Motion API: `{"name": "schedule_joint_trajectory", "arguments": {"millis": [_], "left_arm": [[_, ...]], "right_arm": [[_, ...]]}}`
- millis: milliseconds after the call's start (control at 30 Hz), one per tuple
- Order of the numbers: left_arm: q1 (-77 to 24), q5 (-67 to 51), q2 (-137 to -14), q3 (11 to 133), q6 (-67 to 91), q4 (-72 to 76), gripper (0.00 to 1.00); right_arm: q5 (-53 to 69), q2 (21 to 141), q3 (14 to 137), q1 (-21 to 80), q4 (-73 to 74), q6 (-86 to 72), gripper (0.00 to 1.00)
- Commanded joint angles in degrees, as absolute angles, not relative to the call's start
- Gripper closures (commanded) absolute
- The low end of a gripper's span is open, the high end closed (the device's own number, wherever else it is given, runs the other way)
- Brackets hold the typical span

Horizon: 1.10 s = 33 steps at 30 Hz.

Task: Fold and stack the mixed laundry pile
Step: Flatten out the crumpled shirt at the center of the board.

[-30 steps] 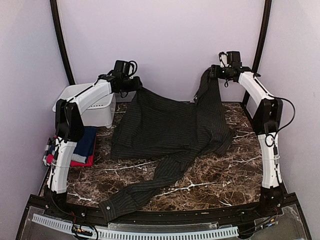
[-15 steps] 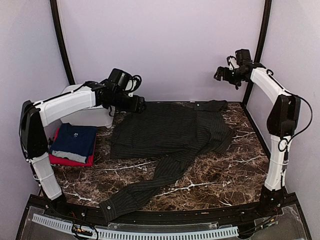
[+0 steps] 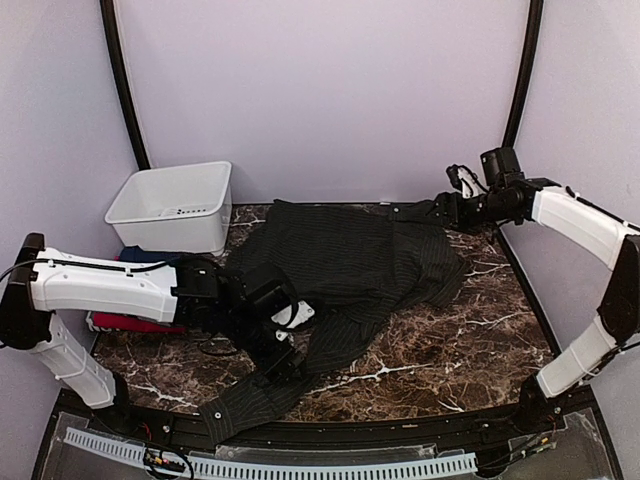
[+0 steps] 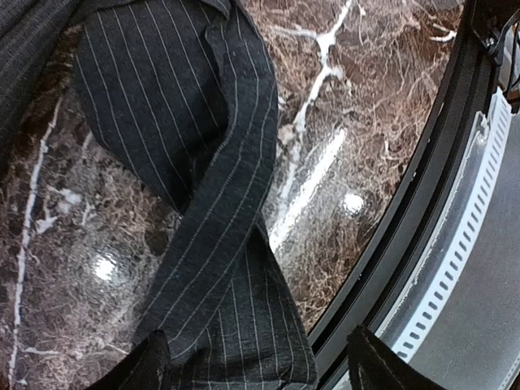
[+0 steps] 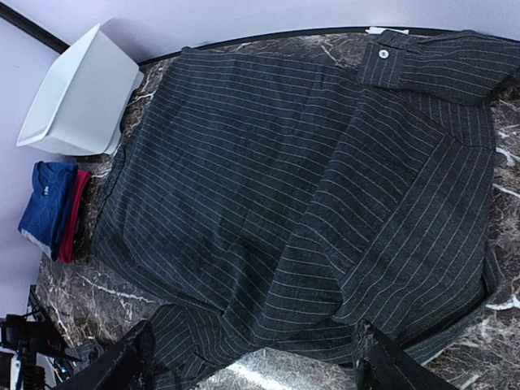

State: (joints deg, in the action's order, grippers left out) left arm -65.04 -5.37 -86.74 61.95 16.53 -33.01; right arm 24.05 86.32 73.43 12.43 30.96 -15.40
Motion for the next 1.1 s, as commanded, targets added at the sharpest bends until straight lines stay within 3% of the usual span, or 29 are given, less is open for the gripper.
{"name": "schedule_joint_trajectory", "arguments": {"millis": [0,133,200,300,367,433,633,800,967,1067], "left_arm": [[-66.33,-3.22,-90.91,60.83,18.25,-35.71,0.25],[-67.54,-1.05,-98.08,62.66,17.58,-36.09,0.25],[-68.86,0.92,-102.17,64.71,16.38,-38.29,0.35],[-70.4,-2.81,-103.99,66.83,13.21,-39.88,0.74],[-70.83,-8.7,-102.37,68.39,11.13,-39.7,0.93],[-70.88,-13.95,-97.87,70.87,8.81,-39.47,0.99],[-64.99,-29.04,-90.95,83.56,5.96,-34.34,1.0],[-46.28,-34.46,-89.82,87.73,13.28,-21.18,1.0],[-32.23,-37.83,-99.98,92.2,28.84,-5.94,1.0],[-29.68,-39.71,-107.66,96.29,32.74,-3.4,1.0]], "right_arm": [[26.51,83.23,67.64,13.61,25.83,-15.26,0.22],[28.54,83.12,63.95,13.61,23.87,-16.05,0.25],[28.83,83.14,63.2,13.6,23.42,-15.93,0.26],[28.04,83.15,63.48,13.54,24.0,-15.16,0.26],[26.69,82.89,64.1,13.39,24.67,-14.67,0.27],[26.11,82.32,64.29,12.8,24.59,-14.59,0.27],[26.94,80.75,64.04,8.98,23.87,-15.3,0.29],[26.47,78.98,61.9,8.64,23.71,-14.3,0.37],[26.69,77.0,57.39,10.19,20.46,-13.88,0.54],[25.05,76.51,56.16,13.71,19.75,-12.79,0.57]]}}
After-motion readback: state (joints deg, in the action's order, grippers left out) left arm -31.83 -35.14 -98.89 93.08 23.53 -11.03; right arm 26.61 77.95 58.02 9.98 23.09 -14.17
